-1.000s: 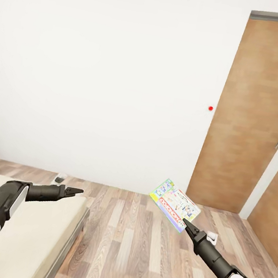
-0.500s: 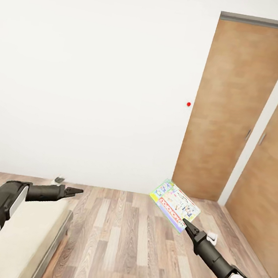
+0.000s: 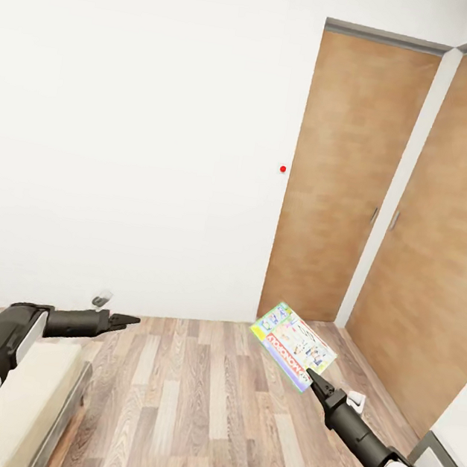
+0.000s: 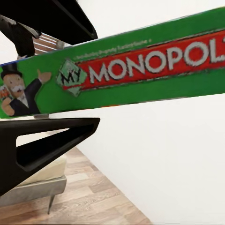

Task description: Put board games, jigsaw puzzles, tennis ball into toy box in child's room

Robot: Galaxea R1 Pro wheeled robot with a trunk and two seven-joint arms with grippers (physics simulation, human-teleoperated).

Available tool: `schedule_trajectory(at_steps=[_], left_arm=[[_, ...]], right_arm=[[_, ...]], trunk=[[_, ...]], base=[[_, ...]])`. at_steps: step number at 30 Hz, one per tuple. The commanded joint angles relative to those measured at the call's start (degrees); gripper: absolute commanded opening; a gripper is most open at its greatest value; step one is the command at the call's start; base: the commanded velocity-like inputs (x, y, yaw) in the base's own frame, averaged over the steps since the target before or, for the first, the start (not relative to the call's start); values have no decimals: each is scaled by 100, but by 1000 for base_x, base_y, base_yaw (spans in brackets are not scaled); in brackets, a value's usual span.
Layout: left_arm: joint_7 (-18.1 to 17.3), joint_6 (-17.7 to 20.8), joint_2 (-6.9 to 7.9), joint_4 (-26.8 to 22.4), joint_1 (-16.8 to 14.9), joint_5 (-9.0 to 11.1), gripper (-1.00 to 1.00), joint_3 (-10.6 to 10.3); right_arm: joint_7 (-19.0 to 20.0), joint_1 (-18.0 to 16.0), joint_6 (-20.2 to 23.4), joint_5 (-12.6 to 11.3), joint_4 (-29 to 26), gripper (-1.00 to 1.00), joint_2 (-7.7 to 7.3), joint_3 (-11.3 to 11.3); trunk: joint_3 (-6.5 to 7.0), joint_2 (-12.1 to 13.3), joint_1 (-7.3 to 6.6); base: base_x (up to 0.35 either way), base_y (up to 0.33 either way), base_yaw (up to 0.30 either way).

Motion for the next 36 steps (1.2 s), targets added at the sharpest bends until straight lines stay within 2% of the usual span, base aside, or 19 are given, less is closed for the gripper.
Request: schedule_trajectory(at_steps=[1, 25, 36], left_arm=[[-22, 54, 0, -2, -1, -6, 100, 13], [-40, 45, 2, -2, 1, -6, 100, 7], [-40, 45, 1, -2, 2, -6, 100, 7]], right_arm=[[9, -5, 50, -54, 8, -100, 1, -9], [14, -5, 50, -54, 17, -100, 6, -9], [24, -5, 50, -52, -10, -100, 15, -9]], trunk=[[-2, -5, 2], [-2, -5, 2], [-35, -5, 2]], base=[[0, 0, -277], [0, 0, -276], [0, 0, -77]])
